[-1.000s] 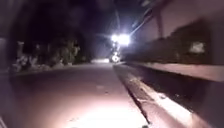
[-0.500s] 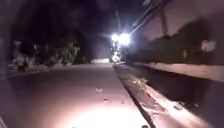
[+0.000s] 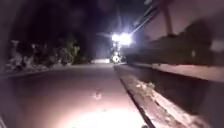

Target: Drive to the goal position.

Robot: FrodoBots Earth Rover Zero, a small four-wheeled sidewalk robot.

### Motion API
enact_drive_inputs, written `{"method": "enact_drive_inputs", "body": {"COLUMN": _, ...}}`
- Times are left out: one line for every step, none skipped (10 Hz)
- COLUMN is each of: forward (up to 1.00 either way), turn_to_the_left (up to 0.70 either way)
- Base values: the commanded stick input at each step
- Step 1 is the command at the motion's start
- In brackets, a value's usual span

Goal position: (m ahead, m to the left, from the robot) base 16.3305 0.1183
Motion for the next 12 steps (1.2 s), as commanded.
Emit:
{"method": "enact_drive_inputs", "body": {"forward": 0.7, "turn_to_the_left": 0.0}}
{"method": "enact_drive_inputs", "body": {"forward": 0.7, "turn_to_the_left": 0.0}}
{"method": "enact_drive_inputs", "body": {"forward": 0.7, "turn_to_the_left": 0.0}}
{"method": "enact_drive_inputs", "body": {"forward": 0.7, "turn_to_the_left": 0.0}}
{"method": "enact_drive_inputs", "body": {"forward": 0.7, "turn_to_the_left": 0.0}}
{"method": "enact_drive_inputs", "body": {"forward": 0.7, "turn_to_the_left": 0.0}}
{"method": "enact_drive_inputs", "body": {"forward": 0.7, "turn_to_the_left": 0.0}}
{"method": "enact_drive_inputs", "body": {"forward": 0.7, "turn_to_the_left": 0.0}}
{"method": "enact_drive_inputs", "body": {"forward": 0.7, "turn_to_the_left": 0.0}}
{"method": "enact_drive_inputs", "body": {"forward": 0.7, "turn_to_the_left": 0.0}}
{"method": "enact_drive_inputs", "body": {"forward": 0.7, "turn_to_the_left": 0.0}}
{"method": "enact_drive_inputs", "body": {"forward": 0.7, "turn_to_the_left": 0.0}}
